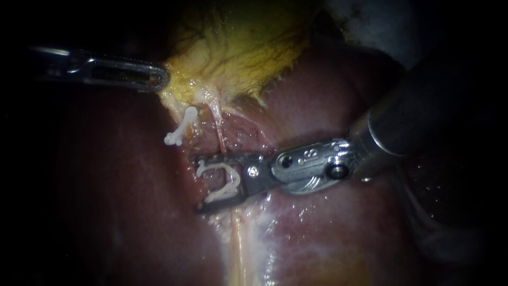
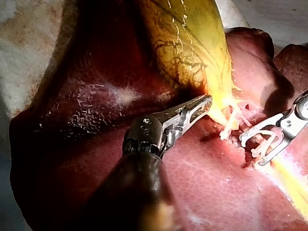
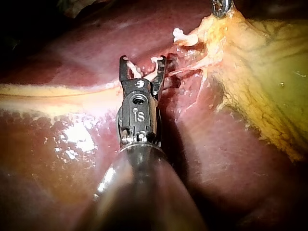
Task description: Clipping second clip right tube
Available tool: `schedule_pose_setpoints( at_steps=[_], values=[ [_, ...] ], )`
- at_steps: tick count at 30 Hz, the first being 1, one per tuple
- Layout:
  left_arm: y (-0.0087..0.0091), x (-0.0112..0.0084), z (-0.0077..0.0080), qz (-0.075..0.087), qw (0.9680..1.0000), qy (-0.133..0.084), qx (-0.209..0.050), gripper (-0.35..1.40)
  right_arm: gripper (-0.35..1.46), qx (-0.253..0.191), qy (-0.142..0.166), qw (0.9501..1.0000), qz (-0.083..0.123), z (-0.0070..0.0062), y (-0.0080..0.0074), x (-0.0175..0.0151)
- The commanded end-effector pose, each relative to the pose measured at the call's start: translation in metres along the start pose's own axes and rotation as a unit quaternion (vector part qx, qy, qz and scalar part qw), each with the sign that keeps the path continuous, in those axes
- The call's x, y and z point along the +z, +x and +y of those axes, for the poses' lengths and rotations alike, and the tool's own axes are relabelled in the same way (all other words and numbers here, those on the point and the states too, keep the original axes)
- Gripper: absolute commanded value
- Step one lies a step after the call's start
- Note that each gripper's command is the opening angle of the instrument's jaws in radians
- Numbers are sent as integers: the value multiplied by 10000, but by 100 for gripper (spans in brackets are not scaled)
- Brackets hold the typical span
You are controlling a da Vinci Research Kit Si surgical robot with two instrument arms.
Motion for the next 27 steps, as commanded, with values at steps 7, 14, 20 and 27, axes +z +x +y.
schedule_pose_setpoints(
  at_steps=[7,14,20,27],
  values=[
    [0,-1,0,2,10000,3,1,-35,55,59,276,9996,19,0,20,-18],
    [1,-2,1,4,10000,9,2,-35,54,569,1106,9921,185,5,44,-58],
    [1,-4,1,6,10000,13,3,-35,54,1132,1400,9829,377,8,29,-84],
    [1,-5,2,8,10000,16,4,-35,53,1601,1459,9753,421,32,2,-90]
  ],
)
